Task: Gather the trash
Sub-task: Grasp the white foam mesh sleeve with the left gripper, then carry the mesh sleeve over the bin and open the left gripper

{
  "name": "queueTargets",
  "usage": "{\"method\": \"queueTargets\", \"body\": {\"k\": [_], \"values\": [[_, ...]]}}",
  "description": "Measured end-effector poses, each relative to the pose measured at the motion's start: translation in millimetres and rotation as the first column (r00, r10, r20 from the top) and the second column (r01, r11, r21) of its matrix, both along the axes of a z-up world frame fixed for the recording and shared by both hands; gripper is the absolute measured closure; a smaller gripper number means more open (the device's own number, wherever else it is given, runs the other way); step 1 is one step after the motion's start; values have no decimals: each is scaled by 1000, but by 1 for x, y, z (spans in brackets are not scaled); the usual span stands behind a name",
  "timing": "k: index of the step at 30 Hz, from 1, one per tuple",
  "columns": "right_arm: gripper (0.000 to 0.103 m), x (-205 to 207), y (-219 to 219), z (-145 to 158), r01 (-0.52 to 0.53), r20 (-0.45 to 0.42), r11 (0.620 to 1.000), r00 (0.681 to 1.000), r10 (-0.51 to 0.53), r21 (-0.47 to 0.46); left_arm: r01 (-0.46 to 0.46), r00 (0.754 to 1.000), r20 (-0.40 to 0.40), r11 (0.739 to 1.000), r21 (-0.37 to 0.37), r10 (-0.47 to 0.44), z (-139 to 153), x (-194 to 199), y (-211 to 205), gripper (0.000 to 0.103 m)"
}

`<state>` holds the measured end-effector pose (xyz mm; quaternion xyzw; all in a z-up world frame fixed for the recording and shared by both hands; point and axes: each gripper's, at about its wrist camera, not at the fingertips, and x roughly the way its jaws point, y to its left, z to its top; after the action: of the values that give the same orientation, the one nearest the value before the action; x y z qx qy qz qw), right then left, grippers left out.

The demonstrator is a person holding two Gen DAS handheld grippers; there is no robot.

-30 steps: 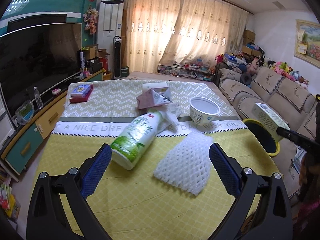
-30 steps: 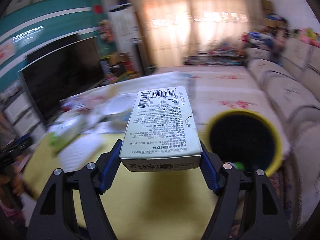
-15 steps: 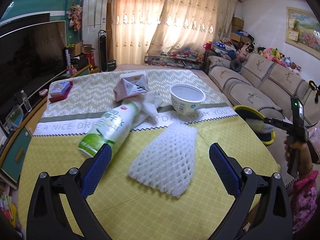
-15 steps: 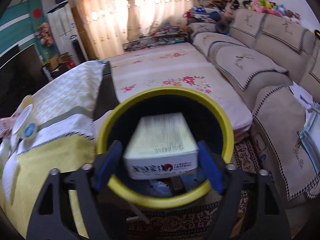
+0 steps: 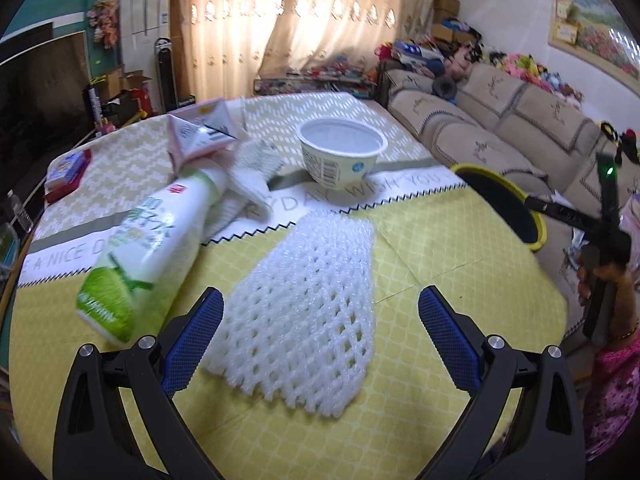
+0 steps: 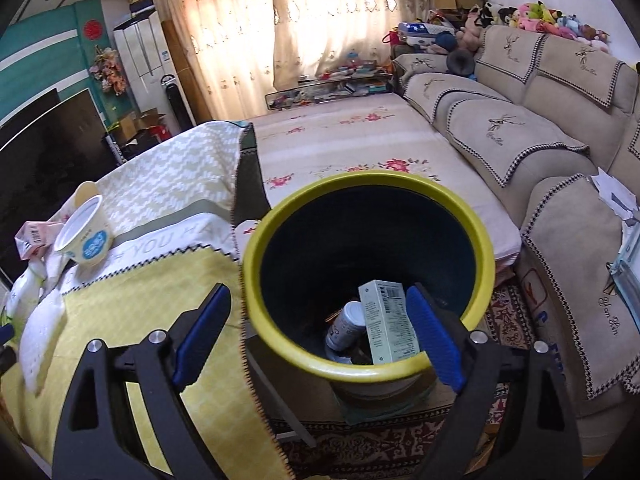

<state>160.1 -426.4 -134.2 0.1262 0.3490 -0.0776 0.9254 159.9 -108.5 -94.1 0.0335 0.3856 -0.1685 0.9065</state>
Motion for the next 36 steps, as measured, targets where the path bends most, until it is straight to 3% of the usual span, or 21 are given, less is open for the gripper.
{"method": "queueTargets", "body": {"k": [4, 14, 20, 26, 36], "values": [[18, -2, 5, 4, -15, 10, 1000, 1000, 15, 10, 6, 1000, -15, 998, 61, -5, -12, 17, -7, 6], [18, 1, 9, 1, -31, 4, 999, 1000, 31, 33, 24, 996, -91, 996, 91, -15, -28, 41, -11, 8], [18, 0, 10, -1, -41, 3, 998, 999, 41, 45, -1, 995, -98, 993, 114, 12, -29, 47, -10, 34], [18, -2, 10, 0, -43, 9, 997, 999, 43, 57, -11, 994, -108, 997, 81, 20, -24, 44, 0, 77], [18, -10, 7, 7, -45, 29, 997, 999, 43, 66, 65, 997, -33, 997, 38, -64, 9, 17, -20, 81]]}}
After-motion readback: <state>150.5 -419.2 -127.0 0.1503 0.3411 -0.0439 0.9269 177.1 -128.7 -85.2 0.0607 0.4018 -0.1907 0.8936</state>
